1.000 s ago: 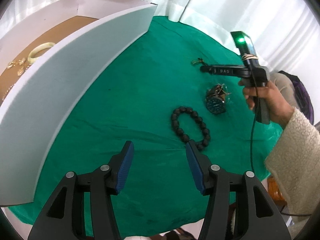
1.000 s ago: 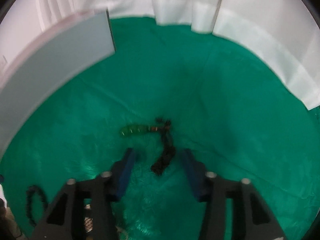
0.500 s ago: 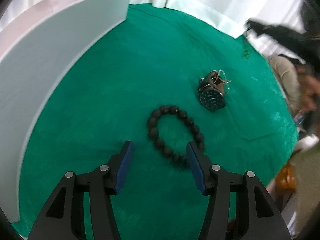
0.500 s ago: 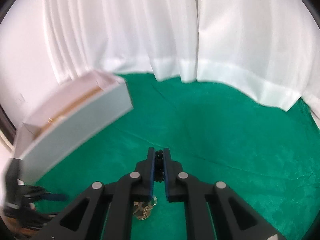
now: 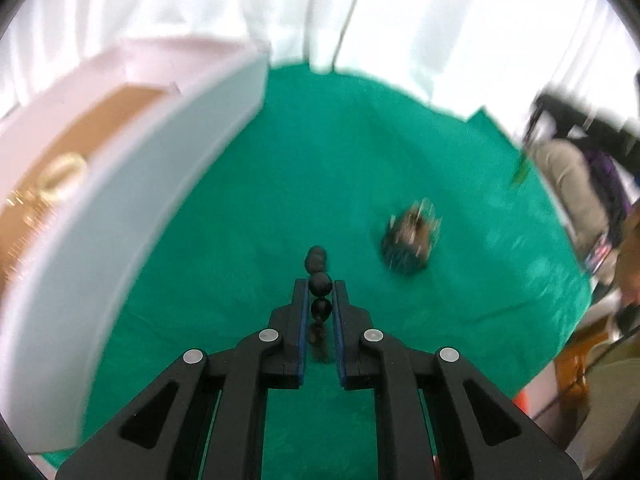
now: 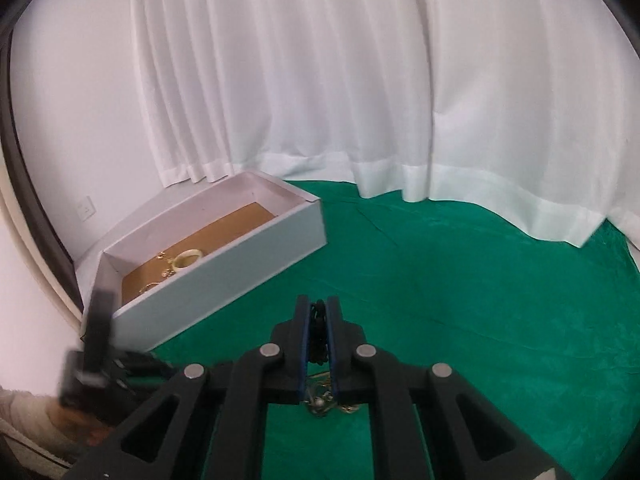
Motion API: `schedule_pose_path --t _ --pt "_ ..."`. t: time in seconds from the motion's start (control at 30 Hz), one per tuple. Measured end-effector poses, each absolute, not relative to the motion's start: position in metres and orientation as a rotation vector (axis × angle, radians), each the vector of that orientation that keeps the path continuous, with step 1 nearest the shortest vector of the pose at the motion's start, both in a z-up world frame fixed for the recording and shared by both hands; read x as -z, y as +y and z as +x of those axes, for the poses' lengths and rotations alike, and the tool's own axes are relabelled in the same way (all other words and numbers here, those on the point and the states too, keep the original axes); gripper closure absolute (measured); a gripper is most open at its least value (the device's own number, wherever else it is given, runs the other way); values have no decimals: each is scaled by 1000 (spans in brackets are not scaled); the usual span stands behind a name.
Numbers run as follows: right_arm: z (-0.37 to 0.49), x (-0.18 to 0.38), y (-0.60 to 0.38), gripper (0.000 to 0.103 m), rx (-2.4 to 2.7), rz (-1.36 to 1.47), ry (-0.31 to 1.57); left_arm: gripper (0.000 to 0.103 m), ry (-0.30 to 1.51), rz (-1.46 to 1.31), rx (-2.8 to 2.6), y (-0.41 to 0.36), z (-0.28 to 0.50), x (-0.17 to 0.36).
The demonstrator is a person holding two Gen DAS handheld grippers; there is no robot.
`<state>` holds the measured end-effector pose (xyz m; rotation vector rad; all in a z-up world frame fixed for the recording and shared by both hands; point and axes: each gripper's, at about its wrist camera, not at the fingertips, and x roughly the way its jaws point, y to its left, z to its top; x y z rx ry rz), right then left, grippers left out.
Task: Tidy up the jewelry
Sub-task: 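Carry the black bead bracelet into the white box and open the left tool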
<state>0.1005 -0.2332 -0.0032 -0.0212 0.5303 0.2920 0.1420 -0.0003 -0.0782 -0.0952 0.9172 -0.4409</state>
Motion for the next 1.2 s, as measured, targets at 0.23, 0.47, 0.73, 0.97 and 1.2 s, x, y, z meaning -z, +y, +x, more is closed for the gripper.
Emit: schedule_pose_path --t 0.23,0.47,0.73,0.97,1.2 --pt "121 -26 -181 95 -407 -15 509 94 737 -111 310 76 148 -22" --pt "170 -46 -82 95 -566 -56 492 94 679 -24 -16 146 169 -28" --pt "227 -7 20 95 -660 -109 642 94 710 -23 -171 195 188 0" --pt "253 39 62 95 -648 -162 765 93 764 -21 -178 202 194 25" --pt "249 44 36 46 -613 -96 808 33 828 -11 -153 191 190 52"
